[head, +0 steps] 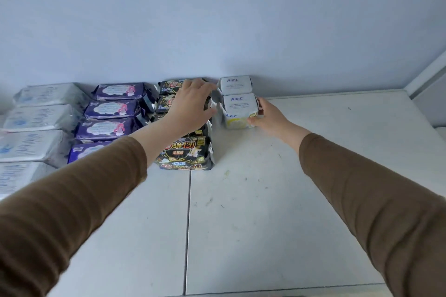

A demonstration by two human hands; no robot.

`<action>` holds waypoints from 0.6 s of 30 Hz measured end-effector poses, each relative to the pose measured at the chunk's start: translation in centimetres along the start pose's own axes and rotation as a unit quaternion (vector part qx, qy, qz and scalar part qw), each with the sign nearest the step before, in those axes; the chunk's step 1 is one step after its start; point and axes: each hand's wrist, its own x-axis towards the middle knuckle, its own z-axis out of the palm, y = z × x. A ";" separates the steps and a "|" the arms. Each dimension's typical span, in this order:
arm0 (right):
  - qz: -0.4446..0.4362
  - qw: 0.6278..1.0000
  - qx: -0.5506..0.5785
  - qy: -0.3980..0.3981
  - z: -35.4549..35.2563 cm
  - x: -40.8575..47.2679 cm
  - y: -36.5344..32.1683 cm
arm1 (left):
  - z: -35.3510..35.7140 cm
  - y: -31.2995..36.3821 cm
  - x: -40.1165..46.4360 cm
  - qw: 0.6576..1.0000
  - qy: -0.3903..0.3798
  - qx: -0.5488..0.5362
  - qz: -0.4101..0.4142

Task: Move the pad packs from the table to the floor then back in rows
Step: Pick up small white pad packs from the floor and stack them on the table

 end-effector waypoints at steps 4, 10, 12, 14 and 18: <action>0.013 0.997 -0.060 0.043 0.3 -2.0 -0.3 | -0.6 1.3 -3.2 0.999 -0.003 -0.001 -0.038; -0.025 0.984 -0.154 0.089 -0.2 -10.0 -0.8 | -1.2 5.0 -9.1 0.999 0.027 0.005 -0.031; -0.048 0.981 -0.175 0.071 -0.2 -13.4 -0.8 | -1.1 6.5 -11.4 0.999 0.040 0.002 -0.018; -0.067 0.978 -0.189 0.053 -0.1 -16.9 -0.9 | -0.7 8.0 -13.9 0.999 0.046 -0.007 -0.008; -0.091 0.971 -0.215 0.044 0.7 -23.8 -0.5 | 0.7 10.4 -19.7 0.999 0.037 -0.029 0.009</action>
